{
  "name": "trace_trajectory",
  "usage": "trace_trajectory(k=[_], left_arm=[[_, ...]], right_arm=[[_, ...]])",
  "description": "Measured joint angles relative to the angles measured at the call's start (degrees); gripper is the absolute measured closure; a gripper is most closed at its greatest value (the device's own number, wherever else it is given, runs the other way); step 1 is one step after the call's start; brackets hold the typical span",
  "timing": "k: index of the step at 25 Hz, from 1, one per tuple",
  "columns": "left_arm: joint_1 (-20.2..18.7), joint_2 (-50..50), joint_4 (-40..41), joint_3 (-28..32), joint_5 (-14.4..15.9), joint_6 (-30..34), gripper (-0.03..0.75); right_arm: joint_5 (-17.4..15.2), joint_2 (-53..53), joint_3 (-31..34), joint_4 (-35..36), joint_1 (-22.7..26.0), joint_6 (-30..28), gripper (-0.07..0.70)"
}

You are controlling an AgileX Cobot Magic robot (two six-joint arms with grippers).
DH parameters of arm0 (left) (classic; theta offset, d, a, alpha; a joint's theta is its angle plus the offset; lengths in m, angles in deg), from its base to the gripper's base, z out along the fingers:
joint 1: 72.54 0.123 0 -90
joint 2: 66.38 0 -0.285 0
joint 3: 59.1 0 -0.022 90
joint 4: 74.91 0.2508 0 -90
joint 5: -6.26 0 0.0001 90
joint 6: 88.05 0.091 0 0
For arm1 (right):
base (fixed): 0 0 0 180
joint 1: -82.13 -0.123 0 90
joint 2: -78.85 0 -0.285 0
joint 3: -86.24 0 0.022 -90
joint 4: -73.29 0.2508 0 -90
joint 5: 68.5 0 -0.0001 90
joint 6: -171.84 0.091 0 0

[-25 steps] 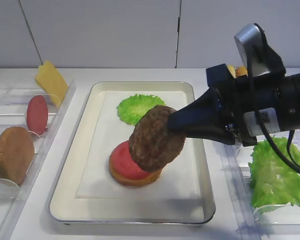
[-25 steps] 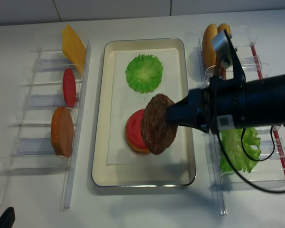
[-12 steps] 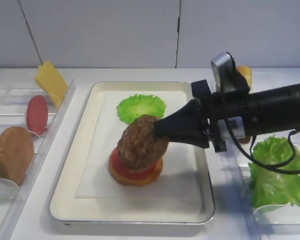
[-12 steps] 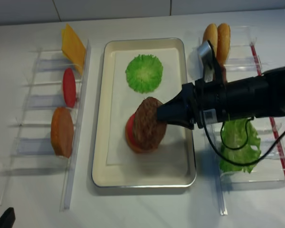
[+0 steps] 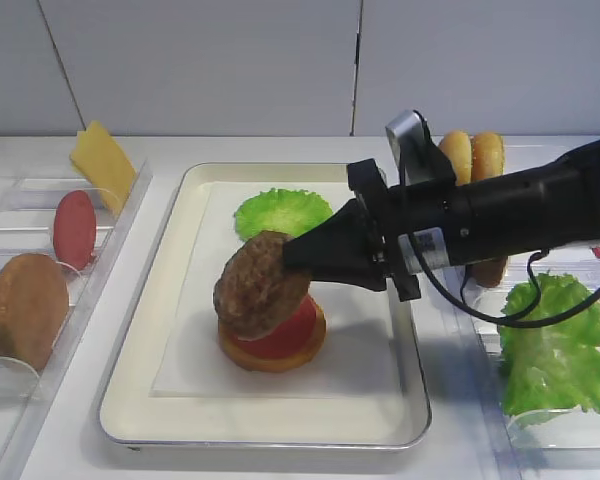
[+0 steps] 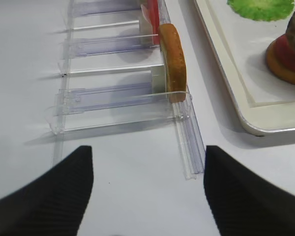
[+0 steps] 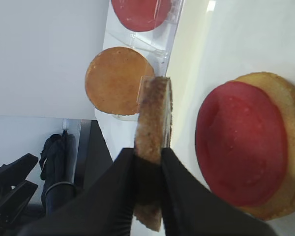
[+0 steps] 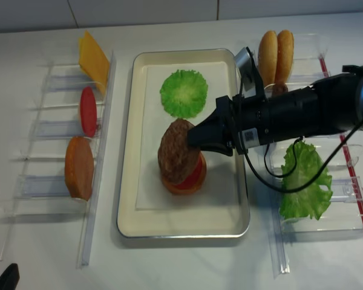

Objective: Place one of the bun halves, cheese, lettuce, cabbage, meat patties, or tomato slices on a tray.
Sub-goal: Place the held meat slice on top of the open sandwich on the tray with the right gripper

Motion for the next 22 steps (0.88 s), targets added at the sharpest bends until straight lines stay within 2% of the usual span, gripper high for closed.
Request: trace_trajectory(k=[22], left_arm=[[0.0, 0.0, 0.0, 0.0, 0.0, 0.0, 0.249]], right_arm=[[0.1, 2.9, -0.1, 1.5, 0.4, -0.7, 0.494]])
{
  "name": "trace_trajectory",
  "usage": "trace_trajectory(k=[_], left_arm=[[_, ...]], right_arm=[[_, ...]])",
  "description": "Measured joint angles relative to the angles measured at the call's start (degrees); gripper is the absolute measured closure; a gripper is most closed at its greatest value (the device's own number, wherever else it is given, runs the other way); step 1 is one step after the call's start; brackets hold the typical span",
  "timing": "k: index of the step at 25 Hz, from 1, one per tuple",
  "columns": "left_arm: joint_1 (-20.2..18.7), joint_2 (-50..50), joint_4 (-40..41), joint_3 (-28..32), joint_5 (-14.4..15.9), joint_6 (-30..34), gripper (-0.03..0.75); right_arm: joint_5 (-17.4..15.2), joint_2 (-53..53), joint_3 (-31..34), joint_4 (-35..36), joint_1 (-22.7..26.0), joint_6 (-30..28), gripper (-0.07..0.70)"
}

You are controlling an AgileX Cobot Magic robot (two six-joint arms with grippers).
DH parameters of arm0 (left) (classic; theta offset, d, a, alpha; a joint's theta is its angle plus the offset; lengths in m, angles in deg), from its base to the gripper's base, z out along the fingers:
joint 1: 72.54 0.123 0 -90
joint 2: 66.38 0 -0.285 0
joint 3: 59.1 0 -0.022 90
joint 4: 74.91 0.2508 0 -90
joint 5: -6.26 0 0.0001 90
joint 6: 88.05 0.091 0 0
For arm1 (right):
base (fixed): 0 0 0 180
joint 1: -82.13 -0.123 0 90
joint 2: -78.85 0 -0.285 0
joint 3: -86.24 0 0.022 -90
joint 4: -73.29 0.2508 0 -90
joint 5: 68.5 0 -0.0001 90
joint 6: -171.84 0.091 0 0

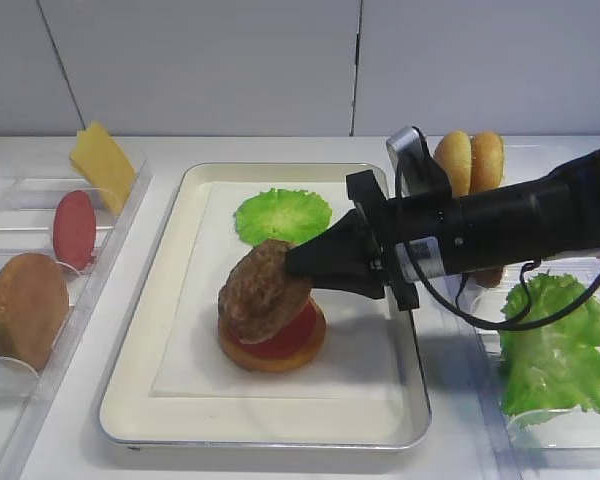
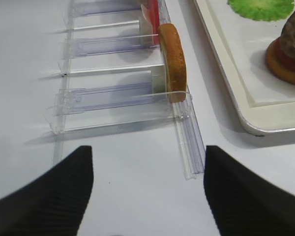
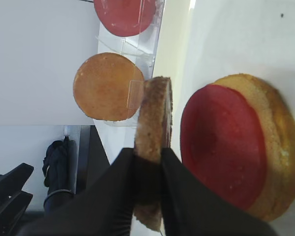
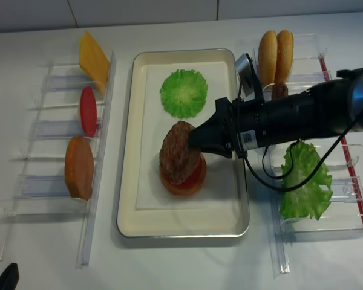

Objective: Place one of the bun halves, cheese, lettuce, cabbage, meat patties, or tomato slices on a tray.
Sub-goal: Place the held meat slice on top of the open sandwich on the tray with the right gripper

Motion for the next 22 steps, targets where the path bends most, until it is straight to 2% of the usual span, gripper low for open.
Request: trace_trajectory(k=[4, 9, 13, 16, 22], left_arm=[[0.0, 0.0, 0.0, 0.0, 0.0, 0.0, 0.249], [0.0, 0.0, 0.0, 0.0, 0.0, 0.0, 0.249], [0.0, 0.0, 0.0, 0.0, 0.0, 0.0, 0.249], [0.0, 0.0, 0.0, 0.0, 0.0, 0.0, 0.249], [0.0, 0.0, 0.0, 0.0, 0.0, 0.0, 0.249]], right_arm=[[0.0, 0.0, 0.0, -0.1, 0.0, 0.1, 0.440], [0.0, 0.0, 0.0, -0.6, 0.0, 0.2, 0.269], [0.0, 0.0, -0.5, -2.4, 0.0, 0.2, 0.188], [0.8, 0.0, -3.1, -6.9, 0.0, 1.5, 0.158], [5.4, 0.0, -7.1, -15.5, -0.9, 6.1, 0.148]])
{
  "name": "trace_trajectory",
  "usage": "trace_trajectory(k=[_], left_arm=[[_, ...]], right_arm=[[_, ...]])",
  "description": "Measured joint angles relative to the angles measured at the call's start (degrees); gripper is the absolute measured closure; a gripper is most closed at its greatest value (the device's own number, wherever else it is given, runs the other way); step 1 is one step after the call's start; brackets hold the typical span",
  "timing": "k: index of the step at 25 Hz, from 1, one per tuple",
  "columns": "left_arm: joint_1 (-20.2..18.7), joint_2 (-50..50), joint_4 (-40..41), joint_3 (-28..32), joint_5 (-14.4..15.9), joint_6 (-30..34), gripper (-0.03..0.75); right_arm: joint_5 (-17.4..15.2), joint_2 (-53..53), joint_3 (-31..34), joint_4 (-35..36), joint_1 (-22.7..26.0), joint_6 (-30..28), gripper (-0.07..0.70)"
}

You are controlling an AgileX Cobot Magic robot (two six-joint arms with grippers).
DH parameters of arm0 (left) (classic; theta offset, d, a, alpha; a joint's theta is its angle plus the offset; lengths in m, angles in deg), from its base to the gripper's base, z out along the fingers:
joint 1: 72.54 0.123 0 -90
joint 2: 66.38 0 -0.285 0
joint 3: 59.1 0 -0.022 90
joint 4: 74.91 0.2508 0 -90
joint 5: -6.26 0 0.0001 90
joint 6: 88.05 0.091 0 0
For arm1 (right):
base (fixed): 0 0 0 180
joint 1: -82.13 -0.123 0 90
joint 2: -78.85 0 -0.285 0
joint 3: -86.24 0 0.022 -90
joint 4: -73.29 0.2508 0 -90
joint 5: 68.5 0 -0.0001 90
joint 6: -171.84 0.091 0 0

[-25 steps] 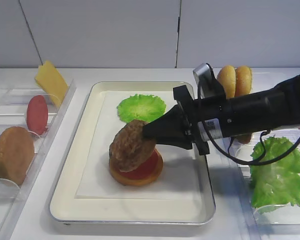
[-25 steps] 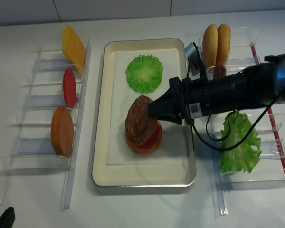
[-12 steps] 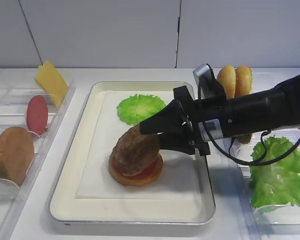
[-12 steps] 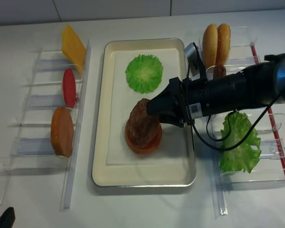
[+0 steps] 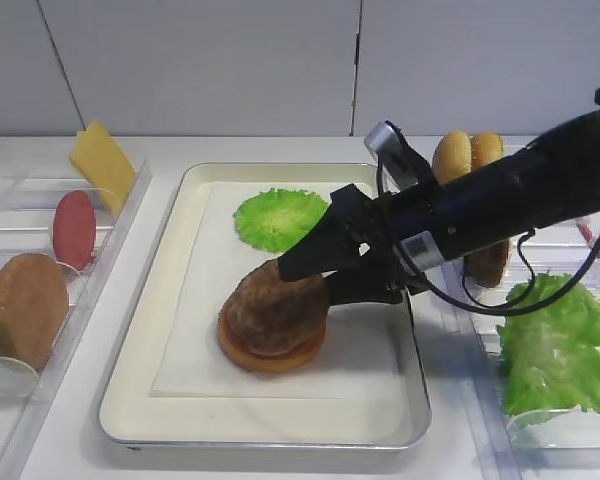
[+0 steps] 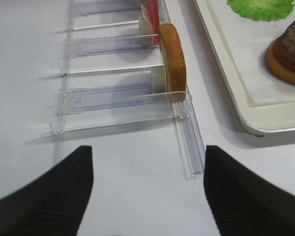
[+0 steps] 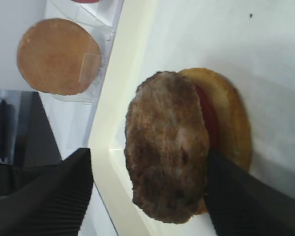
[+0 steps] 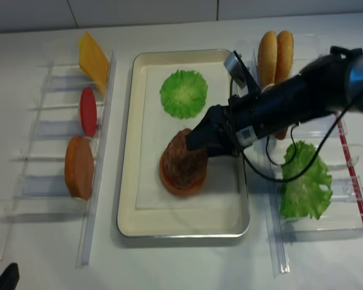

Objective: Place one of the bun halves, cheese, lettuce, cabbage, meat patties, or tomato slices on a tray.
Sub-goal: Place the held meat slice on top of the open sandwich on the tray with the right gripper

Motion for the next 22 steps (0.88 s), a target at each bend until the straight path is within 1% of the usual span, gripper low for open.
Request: trace_trajectory(k=[4, 8, 10, 15, 17, 18, 20, 22], left_arm=[[0.0, 0.0, 0.0, 0.0, 0.0, 0.0, 0.249], [0.0, 0.0, 0.0, 0.0, 0.0, 0.0, 0.249], [0.0, 0.0, 0.0, 0.0, 0.0, 0.0, 0.249], [0.0, 0.0, 0.0, 0.0, 0.0, 0.0, 0.249], [0.0, 0.0, 0.0, 0.0, 0.0, 0.0, 0.249], [0.0, 0.0, 0.0, 0.0, 0.0, 0.0, 0.249], [0.0, 0.0, 0.0, 0.0, 0.0, 0.0, 0.249], [0.0, 0.0, 0.0, 0.0, 0.0, 0.0, 0.249]], right_arm=[[1.6, 0.0, -2.4, -3.6, -0.6, 1.6, 0.147], [2.8, 0.0, -5.3, -9.9, -0.6, 5.1, 0.147], [2.9, 0.0, -6.3, -12.0, -0.6, 7.0, 0.147], [2.9, 0.0, -7.2, -13.9, -0.6, 7.6, 0.147], [2.7, 0.0, -8.2, -16.5, -0.6, 8.4, 0.147], [2.1, 0.0, -9.4, -19.2, -0.6, 9.6, 0.147], [-0.8, 0.0, -13.1, -24.8, -0.6, 12.7, 0.147], [-5.0, 0.0, -19.1, -32.1, -0.7, 17.3, 0.147]])
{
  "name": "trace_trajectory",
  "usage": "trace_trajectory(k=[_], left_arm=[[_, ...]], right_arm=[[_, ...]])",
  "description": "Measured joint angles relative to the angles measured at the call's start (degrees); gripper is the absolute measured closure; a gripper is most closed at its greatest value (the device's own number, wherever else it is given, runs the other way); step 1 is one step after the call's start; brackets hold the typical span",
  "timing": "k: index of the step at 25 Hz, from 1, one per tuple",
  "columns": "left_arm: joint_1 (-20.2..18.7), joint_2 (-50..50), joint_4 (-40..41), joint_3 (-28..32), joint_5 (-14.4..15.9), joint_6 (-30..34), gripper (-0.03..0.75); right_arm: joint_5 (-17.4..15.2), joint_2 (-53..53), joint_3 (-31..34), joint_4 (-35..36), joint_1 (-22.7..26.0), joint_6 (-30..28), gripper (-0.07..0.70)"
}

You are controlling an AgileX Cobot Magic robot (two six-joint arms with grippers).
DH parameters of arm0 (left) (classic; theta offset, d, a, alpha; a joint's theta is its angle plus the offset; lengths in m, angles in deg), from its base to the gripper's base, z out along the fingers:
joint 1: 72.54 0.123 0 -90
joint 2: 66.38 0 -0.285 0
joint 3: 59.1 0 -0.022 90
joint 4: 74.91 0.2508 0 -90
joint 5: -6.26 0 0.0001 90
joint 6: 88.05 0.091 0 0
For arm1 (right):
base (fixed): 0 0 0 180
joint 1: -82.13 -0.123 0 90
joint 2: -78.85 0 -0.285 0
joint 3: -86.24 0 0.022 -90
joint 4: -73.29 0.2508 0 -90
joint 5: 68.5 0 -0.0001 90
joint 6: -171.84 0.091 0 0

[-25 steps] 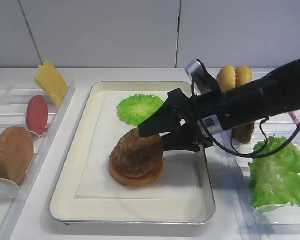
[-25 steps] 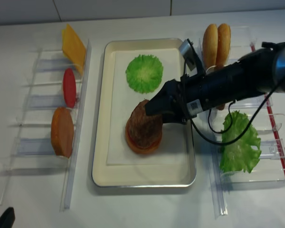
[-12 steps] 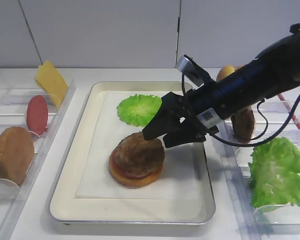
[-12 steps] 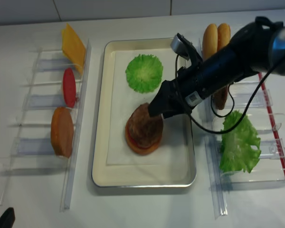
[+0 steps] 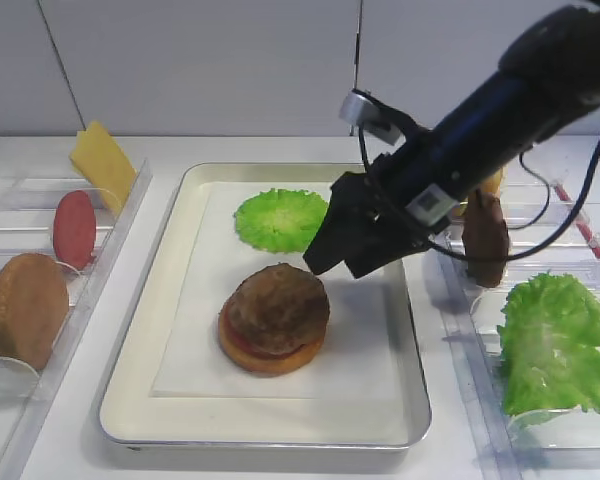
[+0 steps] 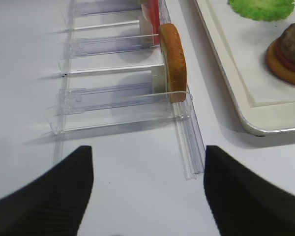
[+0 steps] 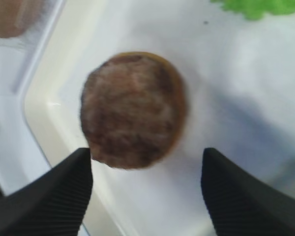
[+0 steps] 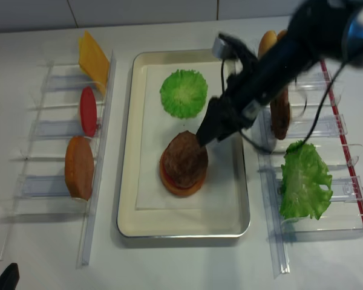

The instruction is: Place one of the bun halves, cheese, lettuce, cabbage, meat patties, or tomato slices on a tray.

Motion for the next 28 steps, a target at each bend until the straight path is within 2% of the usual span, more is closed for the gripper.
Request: trace_trajectory(k=[2, 6, 9, 12, 15, 19, 21, 26, 28], left_arm=[[0.0, 0.0, 0.0, 0.0, 0.0, 0.0, 0.249], [0.0, 0.0, 0.0, 0.0, 0.0, 0.0, 0.249], [0.0, 0.0, 0.0, 0.0, 0.0, 0.0, 0.249], [0.0, 0.0, 0.0, 0.0, 0.0, 0.0, 0.249], [0.0, 0.0, 0.0, 0.0, 0.0, 0.0, 0.249], [0.0, 0.0, 0.0, 0.0, 0.0, 0.0, 0.249], [0.0, 0.0, 0.0, 0.0, 0.0, 0.0, 0.249], [0.0, 0.0, 0.0, 0.0, 0.0, 0.0, 0.249], [0.0, 0.0, 0.0, 0.0, 0.0, 0.0, 0.249]], right_arm=[[-2.7, 0.0, -7.2, -10.0, 0.0, 8.5, 0.147], [-4.1, -0.6, -19.5, -27.1, 0.0, 20.4, 0.147], [-4.7, -3.3, -25.4, -33.5, 0.0, 24.1, 0.147], [-5.2, -8.2, -26.4, -41.1, 0.0, 28.0, 0.147], [-5.6, -17.1, -21.3, -46.5, 0.1, 30.8, 0.147], [-5.4, -32.9, -8.0, -45.0, 0.1, 31.4, 0.147], [-2.2, -42.1, -0.6, -43.7, 0.1, 31.4, 0.147], [10.0, -68.5, 18.7, -43.3, 0.1, 31.4, 0.147], [13.1, -78.8, 25.8, -43.8, 0.1, 30.9, 0.147]])
